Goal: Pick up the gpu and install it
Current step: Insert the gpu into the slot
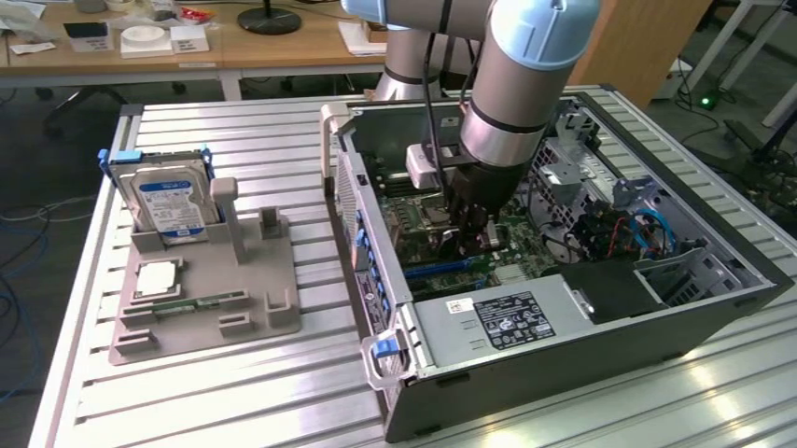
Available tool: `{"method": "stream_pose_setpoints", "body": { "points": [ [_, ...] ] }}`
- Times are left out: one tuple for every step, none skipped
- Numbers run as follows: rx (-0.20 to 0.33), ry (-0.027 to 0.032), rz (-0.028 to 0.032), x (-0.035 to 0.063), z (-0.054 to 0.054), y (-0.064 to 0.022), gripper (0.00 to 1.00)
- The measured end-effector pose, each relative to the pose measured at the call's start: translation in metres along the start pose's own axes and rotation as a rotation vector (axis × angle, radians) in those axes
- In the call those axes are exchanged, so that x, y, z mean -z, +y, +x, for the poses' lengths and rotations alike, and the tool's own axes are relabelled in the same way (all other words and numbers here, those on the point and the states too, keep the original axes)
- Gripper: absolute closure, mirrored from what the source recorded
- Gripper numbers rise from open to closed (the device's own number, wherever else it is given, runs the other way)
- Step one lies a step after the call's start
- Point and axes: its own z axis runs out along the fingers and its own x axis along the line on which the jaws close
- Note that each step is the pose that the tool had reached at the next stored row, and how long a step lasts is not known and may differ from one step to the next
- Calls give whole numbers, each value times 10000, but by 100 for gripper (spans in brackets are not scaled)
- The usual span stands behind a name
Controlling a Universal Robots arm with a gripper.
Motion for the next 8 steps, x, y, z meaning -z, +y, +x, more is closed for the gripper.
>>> {"method": "stream_pose_setpoints", "body": {
  "points": [
    [0,0,0,0,0,0,72],
    [1,-1,1,-1,0,0,72],
    [2,0,1,-2,1,1,72],
    [0,0,0,-4,1,5,72],
    [0,-1,1,-8,1,6,72],
    [1,-1,0,-15,1,6,72],
    [1,-1,0,-22,2,6,72],
    [1,0,0,-29,2,7,72]
  ]
}}
